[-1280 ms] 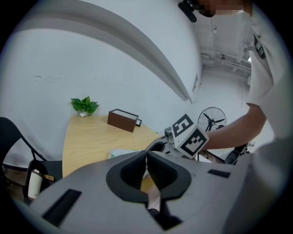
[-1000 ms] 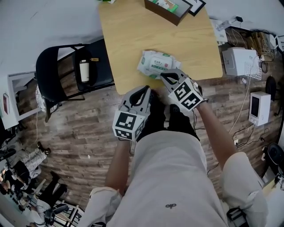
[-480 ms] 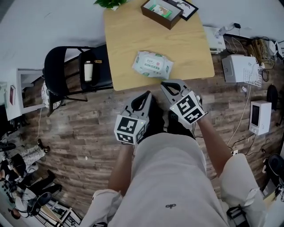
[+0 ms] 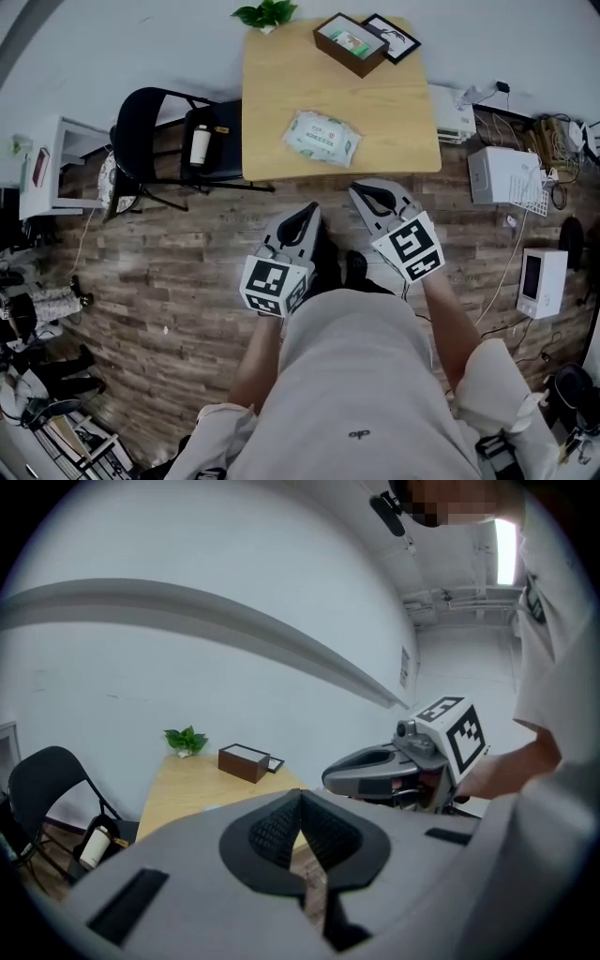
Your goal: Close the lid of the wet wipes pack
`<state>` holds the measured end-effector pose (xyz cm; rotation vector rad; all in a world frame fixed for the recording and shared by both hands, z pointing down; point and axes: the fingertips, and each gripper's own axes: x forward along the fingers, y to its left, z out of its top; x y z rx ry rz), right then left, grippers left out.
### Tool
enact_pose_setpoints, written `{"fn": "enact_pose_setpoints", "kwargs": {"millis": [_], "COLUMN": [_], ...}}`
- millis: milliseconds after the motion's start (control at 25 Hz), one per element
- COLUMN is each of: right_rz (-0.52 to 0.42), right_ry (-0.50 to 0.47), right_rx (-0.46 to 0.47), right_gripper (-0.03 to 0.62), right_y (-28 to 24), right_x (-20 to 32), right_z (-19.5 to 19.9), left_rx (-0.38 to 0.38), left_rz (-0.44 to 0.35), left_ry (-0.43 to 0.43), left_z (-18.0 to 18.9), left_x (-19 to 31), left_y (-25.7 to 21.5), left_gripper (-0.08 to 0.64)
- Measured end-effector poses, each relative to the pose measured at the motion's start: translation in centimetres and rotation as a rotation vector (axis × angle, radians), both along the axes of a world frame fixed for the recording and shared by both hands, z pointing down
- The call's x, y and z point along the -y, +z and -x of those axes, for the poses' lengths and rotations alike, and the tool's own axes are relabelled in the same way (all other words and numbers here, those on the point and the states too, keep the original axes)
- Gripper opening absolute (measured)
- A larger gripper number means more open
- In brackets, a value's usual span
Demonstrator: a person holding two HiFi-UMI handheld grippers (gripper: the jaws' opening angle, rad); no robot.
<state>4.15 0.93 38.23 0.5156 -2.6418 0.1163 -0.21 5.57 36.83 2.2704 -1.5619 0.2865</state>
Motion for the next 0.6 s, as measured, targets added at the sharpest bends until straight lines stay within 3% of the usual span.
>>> {"fn": "enact_pose_setpoints", "kwargs": {"millis": [600], "right_rz": [-0.077], "right_ry": [-0.016], "right_rx": [0.109], "right_gripper": [-0.001], "right_y": [-6.5], "right_x": [-4.3], "right_z": [-3.9], "left_rx": [0.017], "left_rz": [-0.102], "left_ry": [-0.069], "left_z": [-2.7], "left_x": [-3.3], "left_y": [-5.2], "left_gripper": [0.006]}}
